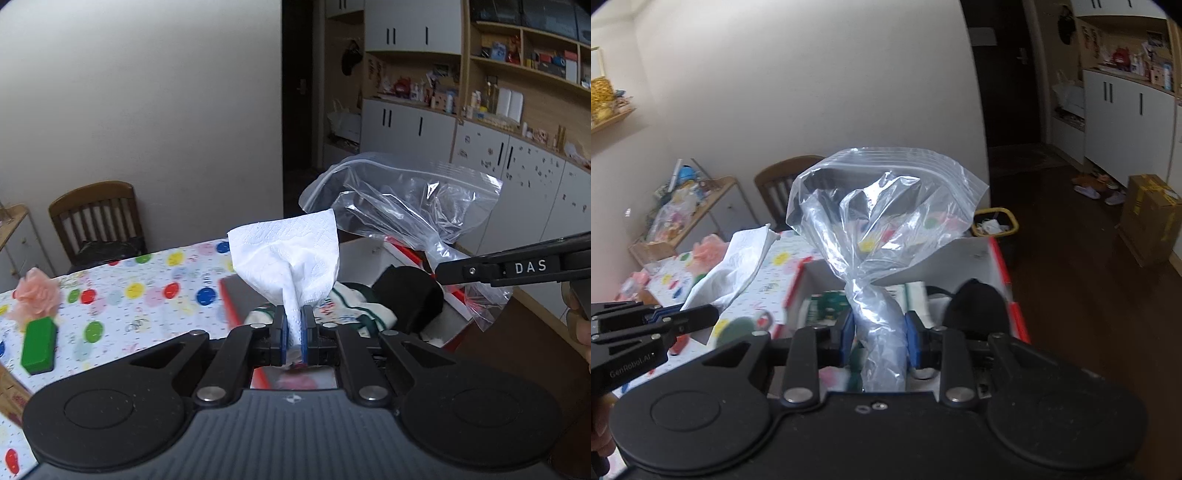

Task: Organize soft objects
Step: 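Carry the napkin and zip bag over the shoebox with both grippers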

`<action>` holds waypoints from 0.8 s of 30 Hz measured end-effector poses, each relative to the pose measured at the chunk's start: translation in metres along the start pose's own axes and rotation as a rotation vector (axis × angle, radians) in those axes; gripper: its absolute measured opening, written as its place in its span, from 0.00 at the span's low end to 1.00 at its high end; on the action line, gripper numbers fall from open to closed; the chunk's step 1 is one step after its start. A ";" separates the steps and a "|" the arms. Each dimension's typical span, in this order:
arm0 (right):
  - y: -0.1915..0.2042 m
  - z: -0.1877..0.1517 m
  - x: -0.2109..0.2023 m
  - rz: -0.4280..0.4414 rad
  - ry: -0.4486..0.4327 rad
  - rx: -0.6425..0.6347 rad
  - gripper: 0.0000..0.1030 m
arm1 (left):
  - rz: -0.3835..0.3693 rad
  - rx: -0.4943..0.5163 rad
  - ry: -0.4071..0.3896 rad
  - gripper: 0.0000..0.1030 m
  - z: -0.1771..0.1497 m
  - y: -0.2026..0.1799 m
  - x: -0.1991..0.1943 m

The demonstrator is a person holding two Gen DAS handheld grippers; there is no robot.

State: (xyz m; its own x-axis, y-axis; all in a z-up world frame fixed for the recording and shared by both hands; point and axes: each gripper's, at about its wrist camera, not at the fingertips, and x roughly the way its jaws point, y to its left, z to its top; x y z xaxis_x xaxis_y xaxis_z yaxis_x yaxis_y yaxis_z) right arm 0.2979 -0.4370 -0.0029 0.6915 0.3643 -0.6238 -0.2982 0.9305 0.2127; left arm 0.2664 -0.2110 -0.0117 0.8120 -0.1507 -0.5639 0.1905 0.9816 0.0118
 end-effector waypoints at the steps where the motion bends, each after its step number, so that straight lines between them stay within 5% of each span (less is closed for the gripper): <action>1: -0.005 0.000 0.002 -0.007 0.004 0.004 0.27 | -0.001 0.007 0.005 0.07 0.001 -0.005 0.006; 24: -0.023 -0.017 0.094 -0.112 0.181 -0.024 0.28 | 0.101 0.090 0.234 0.07 -0.009 -0.038 0.134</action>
State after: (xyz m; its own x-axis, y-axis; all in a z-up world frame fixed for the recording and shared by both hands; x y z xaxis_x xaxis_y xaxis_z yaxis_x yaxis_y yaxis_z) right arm 0.3590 -0.4250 -0.0793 0.5922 0.2434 -0.7681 -0.2430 0.9629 0.1177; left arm 0.3629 -0.2679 -0.0952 0.6818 -0.0116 -0.7315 0.1719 0.9744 0.1448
